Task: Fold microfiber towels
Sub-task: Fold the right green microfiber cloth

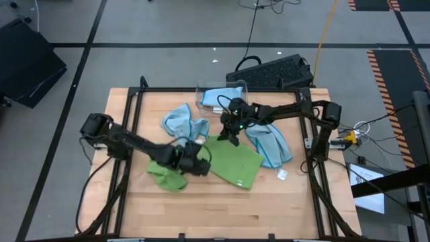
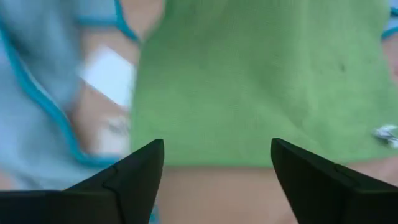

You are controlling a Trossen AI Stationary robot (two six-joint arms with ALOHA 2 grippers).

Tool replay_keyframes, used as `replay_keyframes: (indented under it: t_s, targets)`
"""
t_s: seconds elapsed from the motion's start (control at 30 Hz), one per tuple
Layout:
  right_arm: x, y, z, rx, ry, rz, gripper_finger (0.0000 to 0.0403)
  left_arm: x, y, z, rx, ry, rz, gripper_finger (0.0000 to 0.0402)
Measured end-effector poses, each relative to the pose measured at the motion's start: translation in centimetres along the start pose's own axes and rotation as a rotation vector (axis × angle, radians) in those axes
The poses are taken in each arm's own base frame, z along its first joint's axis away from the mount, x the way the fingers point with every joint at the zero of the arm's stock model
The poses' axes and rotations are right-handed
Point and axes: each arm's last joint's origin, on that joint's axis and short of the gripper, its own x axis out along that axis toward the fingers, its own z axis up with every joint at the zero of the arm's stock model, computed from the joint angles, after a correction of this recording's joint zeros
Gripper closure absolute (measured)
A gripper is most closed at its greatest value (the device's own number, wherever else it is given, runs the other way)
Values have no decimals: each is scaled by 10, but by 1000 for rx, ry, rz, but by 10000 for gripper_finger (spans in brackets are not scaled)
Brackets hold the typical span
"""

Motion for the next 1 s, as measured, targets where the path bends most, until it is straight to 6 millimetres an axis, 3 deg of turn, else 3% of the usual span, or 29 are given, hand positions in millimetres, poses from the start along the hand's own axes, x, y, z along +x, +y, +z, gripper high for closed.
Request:
replay_keyframes:
  t_s: [0.2, 0.37, 0.5, 0.7, 0.83, 1.0]
  targets:
    - [-3, -1, -2, -3, 8, -2, 403, 8, 19, 36, 48, -32, 67, 133]
    - [-8, 4, 1, -30, 0, -2, 403, 11, 31, 57, 90, -47, 98, 123]
    - [-9, 2, 0, -37, 9, -6, 403, 17, 36, 61, 279, -54, 108, 83]
    - [-18, -7, -2, -20, 22, -34, 403, 40, 59, 58, 273, 14, 30, 21]
    - [-27, -11, -3, -11, 45, -52, 403, 44, 60, 53, 286, 31, -31, 21]
    - [-36, -7, -2, -73, 60, -32, 403, 43, 60, 53, 336, 22, -13, 49]
